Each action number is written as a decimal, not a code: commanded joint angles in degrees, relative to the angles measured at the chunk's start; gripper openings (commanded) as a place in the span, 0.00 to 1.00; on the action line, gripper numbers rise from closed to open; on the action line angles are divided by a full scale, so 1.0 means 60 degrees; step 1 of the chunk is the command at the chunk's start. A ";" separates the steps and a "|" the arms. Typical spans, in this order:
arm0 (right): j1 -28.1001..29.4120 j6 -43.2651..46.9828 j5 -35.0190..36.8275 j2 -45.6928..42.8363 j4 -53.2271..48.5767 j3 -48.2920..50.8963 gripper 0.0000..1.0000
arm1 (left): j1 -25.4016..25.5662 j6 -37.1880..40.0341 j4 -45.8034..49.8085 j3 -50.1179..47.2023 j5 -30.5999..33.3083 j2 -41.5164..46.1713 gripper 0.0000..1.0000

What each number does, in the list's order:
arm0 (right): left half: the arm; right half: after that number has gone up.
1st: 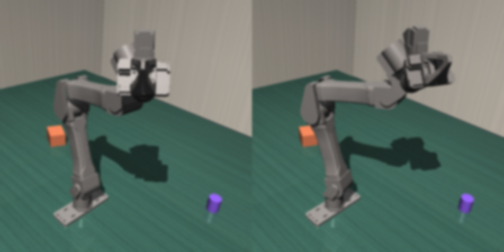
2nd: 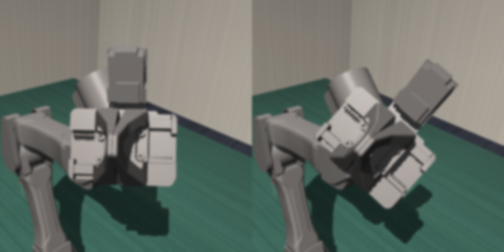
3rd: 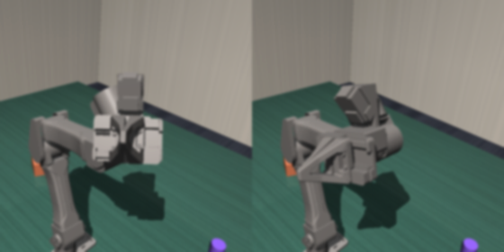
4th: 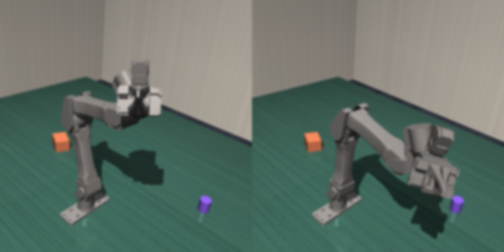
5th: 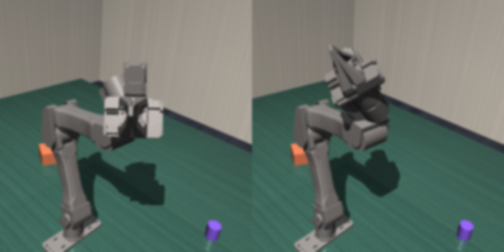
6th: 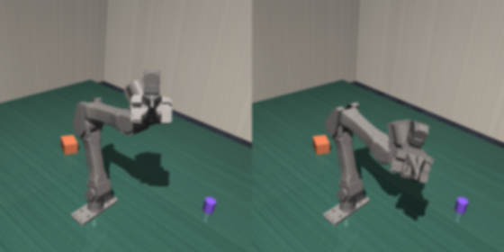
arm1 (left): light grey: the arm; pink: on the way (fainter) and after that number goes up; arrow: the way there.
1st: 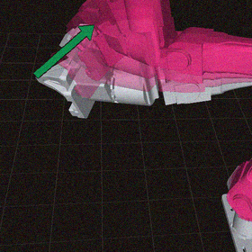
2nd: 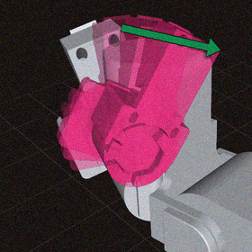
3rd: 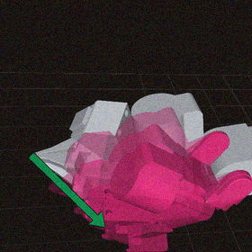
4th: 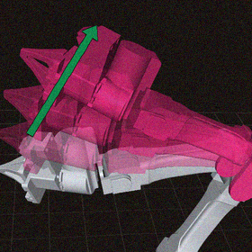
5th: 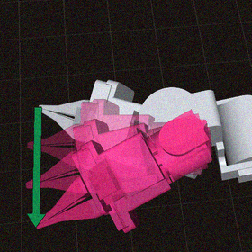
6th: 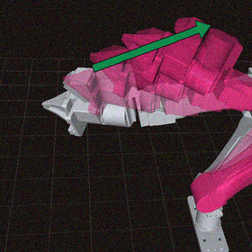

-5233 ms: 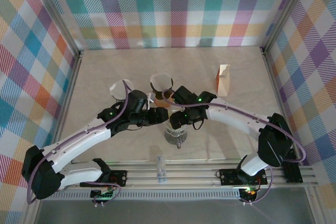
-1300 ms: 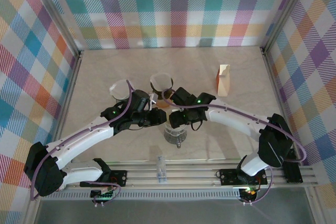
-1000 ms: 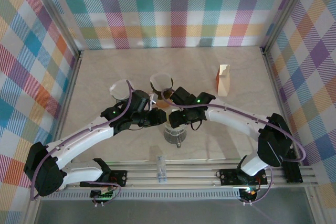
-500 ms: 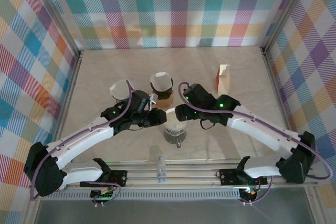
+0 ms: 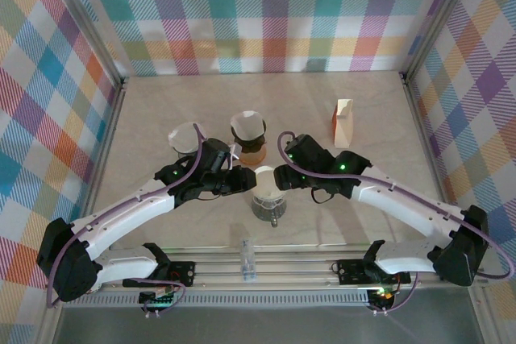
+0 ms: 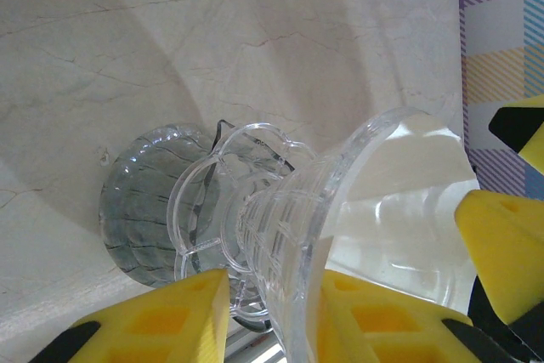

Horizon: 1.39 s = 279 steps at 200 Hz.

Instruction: Place the coffee filter in the dripper

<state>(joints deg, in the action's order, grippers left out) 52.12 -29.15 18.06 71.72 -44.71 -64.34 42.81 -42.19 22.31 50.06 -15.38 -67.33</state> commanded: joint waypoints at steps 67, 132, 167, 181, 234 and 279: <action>0.0033 -0.0307 0.0351 0.0247 -0.0418 -0.0168 0.67 | -0.0059 -0.0041 0.0040 -0.0110 0.0081 0.0228 0.30; 0.0033 -0.0298 0.0242 -0.0493 0.0336 0.0107 0.84 | -0.0066 -0.0077 0.0116 0.0057 0.0194 0.0408 0.38; 0.0031 -0.0321 0.0319 -0.0731 0.0471 0.0221 0.86 | -0.0062 -0.0099 0.0171 0.0248 0.0276 0.0426 0.52; 0.0039 -0.0357 0.0393 -0.0789 0.0461 0.0220 0.86 | -0.0059 -0.0119 0.0223 0.0295 0.0307 0.0451 0.56; 0.0037 -0.0355 0.0461 -0.1337 0.0946 0.0635 0.86 | -0.0100 0.0372 0.1166 0.1095 0.1335 0.1153 0.79; 0.0033 -0.0368 0.0415 -0.1422 0.1010 0.0774 0.86 | -0.1761 0.0643 0.1732 0.1443 0.1516 0.1936 1.00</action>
<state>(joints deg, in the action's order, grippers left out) 52.12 -30.87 19.94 64.01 -40.10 -60.45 38.70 -39.86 29.26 57.21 -7.86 -58.39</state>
